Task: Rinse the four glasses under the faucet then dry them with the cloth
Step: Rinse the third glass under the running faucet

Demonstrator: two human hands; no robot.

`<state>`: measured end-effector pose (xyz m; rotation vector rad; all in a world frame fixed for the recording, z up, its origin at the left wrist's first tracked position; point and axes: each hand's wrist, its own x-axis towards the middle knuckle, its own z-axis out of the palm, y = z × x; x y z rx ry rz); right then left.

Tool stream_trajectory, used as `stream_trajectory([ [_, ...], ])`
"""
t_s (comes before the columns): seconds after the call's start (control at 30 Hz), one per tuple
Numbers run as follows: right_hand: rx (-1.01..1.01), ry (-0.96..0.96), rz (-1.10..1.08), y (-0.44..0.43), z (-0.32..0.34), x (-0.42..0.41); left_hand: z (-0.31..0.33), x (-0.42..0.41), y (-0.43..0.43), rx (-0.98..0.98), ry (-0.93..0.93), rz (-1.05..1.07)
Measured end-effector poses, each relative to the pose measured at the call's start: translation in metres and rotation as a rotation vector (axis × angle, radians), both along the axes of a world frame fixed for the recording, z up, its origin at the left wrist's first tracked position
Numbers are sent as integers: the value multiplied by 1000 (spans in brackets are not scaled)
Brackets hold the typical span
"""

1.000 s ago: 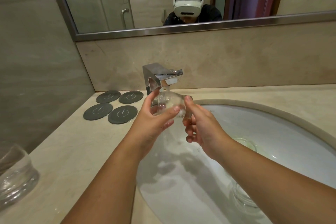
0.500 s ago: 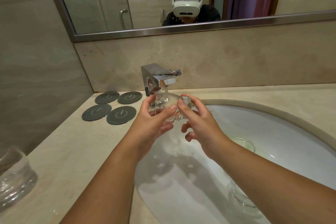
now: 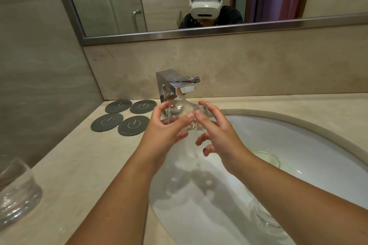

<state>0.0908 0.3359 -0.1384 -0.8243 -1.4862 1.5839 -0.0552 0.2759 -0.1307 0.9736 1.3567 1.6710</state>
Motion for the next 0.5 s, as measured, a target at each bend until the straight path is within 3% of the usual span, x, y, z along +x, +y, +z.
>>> stream_trajectory([
  [0.13,-2,23,-54,1,-2,0,0,3,0,-27,-50,-56],
  [0.3,-31,-4,-92,4,-5,-1,-1,3,0,-13,42,-72],
  [0.5,-102,-25,26,3,-5,0,0,3,0,-4,85,31],
])
